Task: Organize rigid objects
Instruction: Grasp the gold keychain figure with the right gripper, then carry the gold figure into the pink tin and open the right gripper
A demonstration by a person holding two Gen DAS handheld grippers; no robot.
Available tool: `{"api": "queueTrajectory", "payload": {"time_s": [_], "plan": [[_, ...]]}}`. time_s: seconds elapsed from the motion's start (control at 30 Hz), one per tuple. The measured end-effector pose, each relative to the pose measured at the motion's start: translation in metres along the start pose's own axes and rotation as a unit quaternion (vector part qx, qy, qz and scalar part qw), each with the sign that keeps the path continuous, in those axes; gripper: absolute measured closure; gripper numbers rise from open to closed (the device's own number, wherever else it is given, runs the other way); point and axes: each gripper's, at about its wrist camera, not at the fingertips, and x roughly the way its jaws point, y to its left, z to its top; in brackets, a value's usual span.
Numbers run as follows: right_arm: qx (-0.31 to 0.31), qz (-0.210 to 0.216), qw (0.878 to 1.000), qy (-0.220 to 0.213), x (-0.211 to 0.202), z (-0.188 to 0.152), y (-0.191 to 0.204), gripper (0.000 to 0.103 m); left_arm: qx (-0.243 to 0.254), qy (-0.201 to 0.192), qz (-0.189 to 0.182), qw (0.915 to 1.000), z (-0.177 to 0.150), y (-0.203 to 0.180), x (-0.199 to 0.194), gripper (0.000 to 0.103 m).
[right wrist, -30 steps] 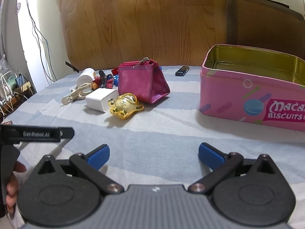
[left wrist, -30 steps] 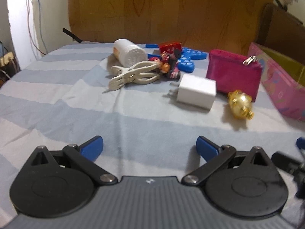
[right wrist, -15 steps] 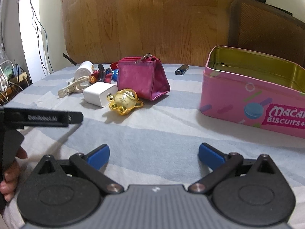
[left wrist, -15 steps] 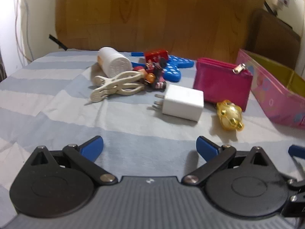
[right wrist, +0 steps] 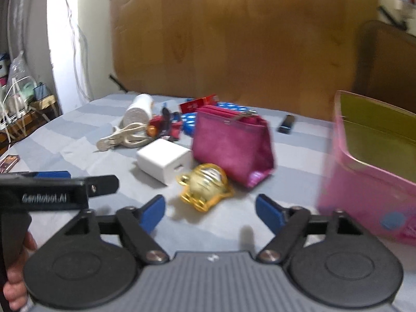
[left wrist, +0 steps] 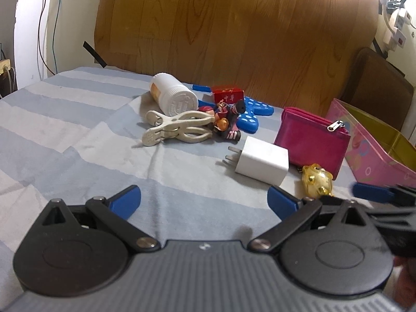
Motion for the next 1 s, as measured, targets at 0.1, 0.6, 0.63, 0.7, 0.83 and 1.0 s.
{"api": "queueTrajectory", "payload": {"time_s": [0.1,0.6,0.63,0.7,0.83,1.0], "plan": [[-0.005,0.002,1.000,0.008,0.018,0.009,0.004,0.045,0.003,-0.004,-0.004,1.0000,0.000,-0.001,-0.001,0.000],[-0.096,-0.002,0.995,0.006,-0.067,-0.060,-0.001,0.066,-0.014,0.144,-0.259,0.9549,0.001,-0.057,-0.004,0.009],[-0.100,-0.003,0.995,0.000,-0.073,-0.066,-0.002,0.066,-0.022,0.161,-0.279,0.9466,0.000,-0.063,-0.002,0.011],[-0.102,-0.005,0.995,-0.007,-0.076,-0.069,-0.003,0.066,-0.029,0.192,-0.302,0.9331,0.000,-0.078,0.004,0.016],[-0.091,-0.012,0.995,-0.034,-0.082,-0.070,-0.006,0.066,-0.029,0.230,-0.310,0.9222,-0.003,-0.101,0.016,0.048],[-0.081,-0.065,0.990,-0.097,-0.103,-0.060,-0.028,0.066,-0.013,0.213,-0.341,0.9157,0.031,-0.139,0.021,0.053]]}}
